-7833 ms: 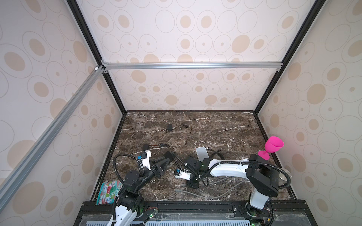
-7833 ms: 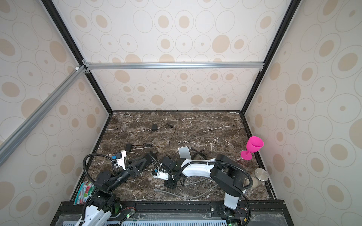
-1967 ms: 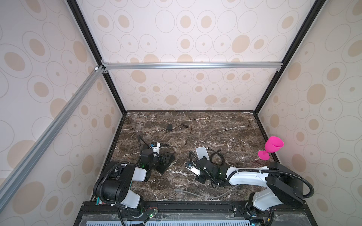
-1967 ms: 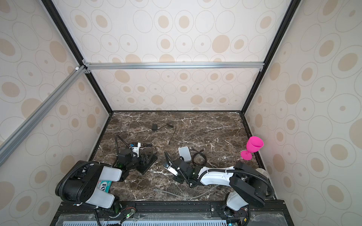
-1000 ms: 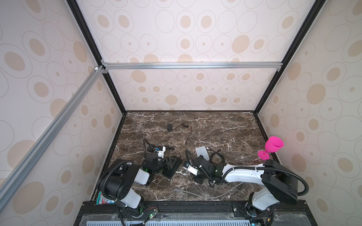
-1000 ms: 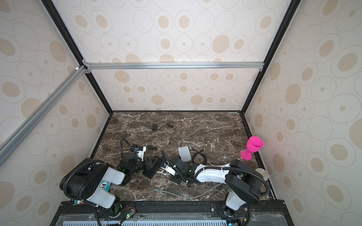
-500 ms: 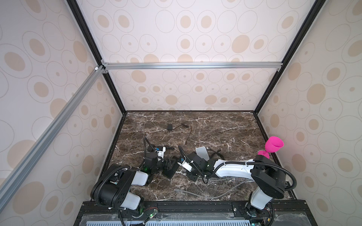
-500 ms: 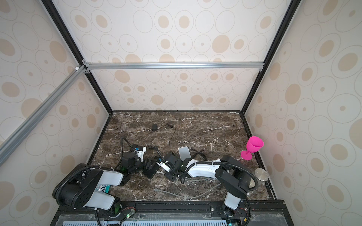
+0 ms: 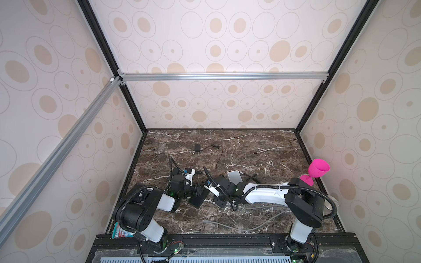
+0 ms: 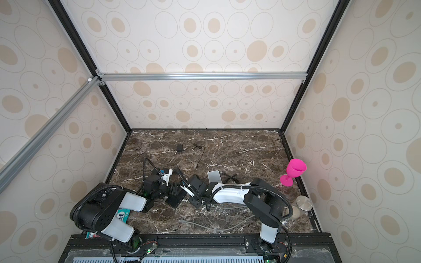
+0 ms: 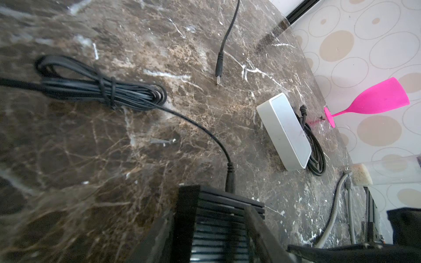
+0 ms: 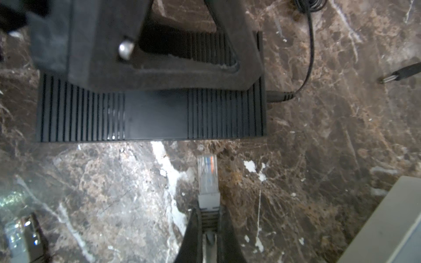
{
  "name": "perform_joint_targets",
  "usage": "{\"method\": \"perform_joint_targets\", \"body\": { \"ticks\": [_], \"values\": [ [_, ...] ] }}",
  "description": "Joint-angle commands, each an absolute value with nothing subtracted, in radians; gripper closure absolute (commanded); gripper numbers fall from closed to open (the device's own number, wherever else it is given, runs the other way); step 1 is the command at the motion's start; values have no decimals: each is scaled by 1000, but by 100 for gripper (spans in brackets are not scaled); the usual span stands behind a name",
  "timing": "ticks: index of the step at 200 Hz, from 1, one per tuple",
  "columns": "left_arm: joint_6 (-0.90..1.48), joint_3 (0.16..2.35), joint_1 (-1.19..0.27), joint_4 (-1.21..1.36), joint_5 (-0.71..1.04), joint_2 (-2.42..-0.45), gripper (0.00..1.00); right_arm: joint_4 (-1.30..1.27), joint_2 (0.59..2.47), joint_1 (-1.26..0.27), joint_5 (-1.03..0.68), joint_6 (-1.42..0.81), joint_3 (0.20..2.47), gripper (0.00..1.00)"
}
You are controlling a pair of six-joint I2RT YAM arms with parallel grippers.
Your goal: Insert the plug into the switch port
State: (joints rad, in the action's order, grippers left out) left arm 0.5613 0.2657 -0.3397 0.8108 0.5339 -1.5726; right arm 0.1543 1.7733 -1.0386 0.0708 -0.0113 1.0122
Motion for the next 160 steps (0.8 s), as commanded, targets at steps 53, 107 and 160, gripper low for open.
{"method": "perform_joint_targets", "body": {
  "ticks": [53, 107, 160],
  "values": [
    [558, 261, -347, 723, 508, -1599, 56, 190, 1828, -1029, 73, -38, 1074, 100],
    [572, 262, -346, 747, 536, -1630, 63, 186, 1837, -1021, 73, -49, 1073, 100],
    [572, 267, -347, 741, 534, -1649, 63, 176, 1858, -1006, 60, -39, 1090, 100]
  ]
}}
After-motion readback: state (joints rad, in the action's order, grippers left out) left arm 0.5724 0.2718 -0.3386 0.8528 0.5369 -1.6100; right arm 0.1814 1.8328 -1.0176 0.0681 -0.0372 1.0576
